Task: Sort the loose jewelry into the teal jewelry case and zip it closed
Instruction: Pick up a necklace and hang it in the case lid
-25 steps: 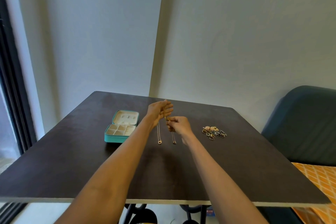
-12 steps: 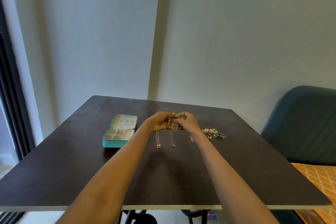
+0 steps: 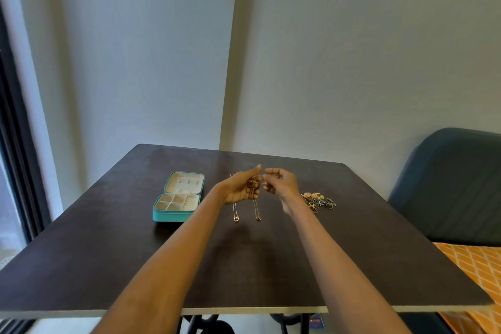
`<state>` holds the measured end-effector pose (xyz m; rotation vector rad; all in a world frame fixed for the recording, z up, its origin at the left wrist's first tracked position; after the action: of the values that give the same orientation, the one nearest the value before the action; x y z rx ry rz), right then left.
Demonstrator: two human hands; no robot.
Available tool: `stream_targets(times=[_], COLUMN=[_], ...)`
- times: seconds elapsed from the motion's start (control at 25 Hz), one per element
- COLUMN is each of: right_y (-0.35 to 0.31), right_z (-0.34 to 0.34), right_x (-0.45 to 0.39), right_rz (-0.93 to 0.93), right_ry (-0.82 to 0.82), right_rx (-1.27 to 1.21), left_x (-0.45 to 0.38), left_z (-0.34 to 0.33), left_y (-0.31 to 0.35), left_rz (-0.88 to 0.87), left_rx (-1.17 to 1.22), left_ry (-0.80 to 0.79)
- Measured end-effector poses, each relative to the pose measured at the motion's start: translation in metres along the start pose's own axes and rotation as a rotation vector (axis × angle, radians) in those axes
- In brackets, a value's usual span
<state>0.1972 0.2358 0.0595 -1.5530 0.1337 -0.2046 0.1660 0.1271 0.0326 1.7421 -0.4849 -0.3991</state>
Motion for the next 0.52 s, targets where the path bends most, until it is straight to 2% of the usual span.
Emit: stream_targets(times=[0.24,0.4,0.52], right_y=[0.03,0.038,0.041], right_z=[-0.014,-0.019,-0.023], right_x=[-0.001,0.002,0.008], right_rz=[-0.154,-0.18,-0.177], right_ry=[-0.044,-0.16,-0.228], right_rx=[-0.016,-0.047,-0.183], left_x=[-0.002,0.001,0.001], left_z=[0.006,0.007,0.006], left_y=[0.003,0.003,0.0], left_rz=[-0.105,-0.08,-0.068], left_rx=[0.215,0.31,0.343], left_ry=[0.172,0.179,0.181])
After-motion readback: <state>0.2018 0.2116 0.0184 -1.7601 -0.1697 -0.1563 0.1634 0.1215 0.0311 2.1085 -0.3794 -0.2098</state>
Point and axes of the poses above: each hand's wrist, its own x-axis away from the middle knuckle, its own z-axis out of the back of the hand, y = z × x, the point moved 8 cm from there along -x, towards the middle knuckle, and after that the axes turned 9 degrees about -z, right-handed, at the moved point
